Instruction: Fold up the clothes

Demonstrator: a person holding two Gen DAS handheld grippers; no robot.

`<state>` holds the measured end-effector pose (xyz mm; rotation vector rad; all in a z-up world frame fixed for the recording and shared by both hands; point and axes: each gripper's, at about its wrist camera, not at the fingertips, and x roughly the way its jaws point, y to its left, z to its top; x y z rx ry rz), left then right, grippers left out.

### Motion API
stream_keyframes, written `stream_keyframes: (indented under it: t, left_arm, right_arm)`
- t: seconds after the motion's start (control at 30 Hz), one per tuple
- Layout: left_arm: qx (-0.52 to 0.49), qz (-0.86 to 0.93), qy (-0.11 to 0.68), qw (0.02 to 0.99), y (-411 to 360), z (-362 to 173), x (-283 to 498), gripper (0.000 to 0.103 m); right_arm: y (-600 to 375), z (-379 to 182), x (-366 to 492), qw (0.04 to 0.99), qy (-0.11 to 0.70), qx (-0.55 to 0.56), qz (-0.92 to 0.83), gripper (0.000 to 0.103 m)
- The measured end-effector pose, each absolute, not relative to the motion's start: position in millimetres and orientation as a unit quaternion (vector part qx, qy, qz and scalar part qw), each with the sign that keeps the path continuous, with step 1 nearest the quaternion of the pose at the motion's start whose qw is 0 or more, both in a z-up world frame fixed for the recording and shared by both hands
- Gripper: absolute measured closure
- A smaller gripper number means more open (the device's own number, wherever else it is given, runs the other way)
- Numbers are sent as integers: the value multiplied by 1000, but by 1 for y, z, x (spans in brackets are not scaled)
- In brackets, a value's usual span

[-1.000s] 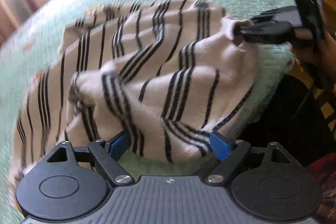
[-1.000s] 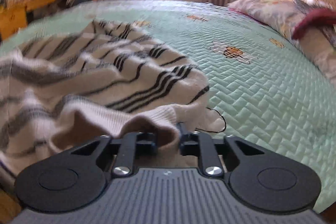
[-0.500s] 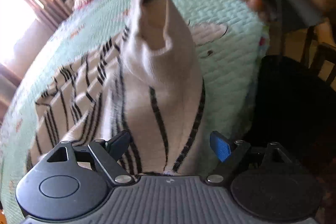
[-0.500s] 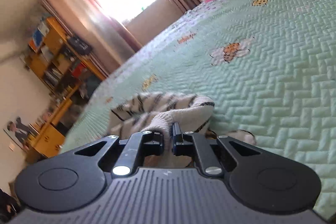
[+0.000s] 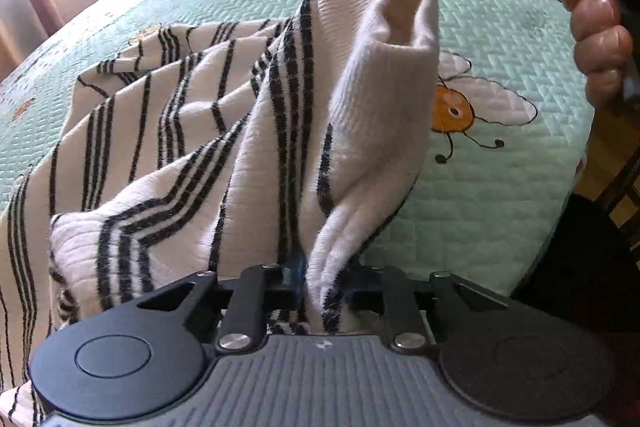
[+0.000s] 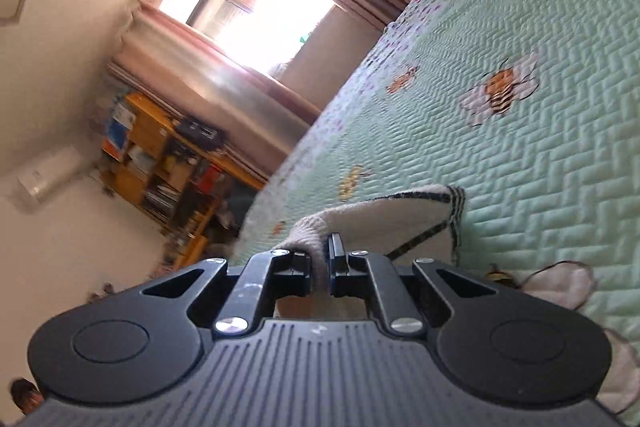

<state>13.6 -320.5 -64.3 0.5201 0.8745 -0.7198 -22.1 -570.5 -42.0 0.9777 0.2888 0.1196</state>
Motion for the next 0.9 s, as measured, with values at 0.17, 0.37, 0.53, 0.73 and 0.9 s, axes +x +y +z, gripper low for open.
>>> stream_keyframes:
  t: [0.17,0.37,0.53,0.73,0.9]
  left_arm:
    - [241,-378,392,803,-318,-44,-1,55]
    - [260,-392,339,815,-337,-25,-18,30]
    - [258,-379,323,828,-352,-25,-17,36]
    - [224,-344,343,845,-356,-44,11,90]
    - [112,-323,302,890,-301,-5,16,94]
  right_arm:
    - [-568,-42,-18,864,138,479,67,94]
    - [-558,-29,-20,876,145,454,75,94]
    - [-554,-24,-20,880,148,443,81,94]
    - [-550,-22,-23,882,148,440,80,94]
    - [-557,-35,-29,889,166,425,38,92]
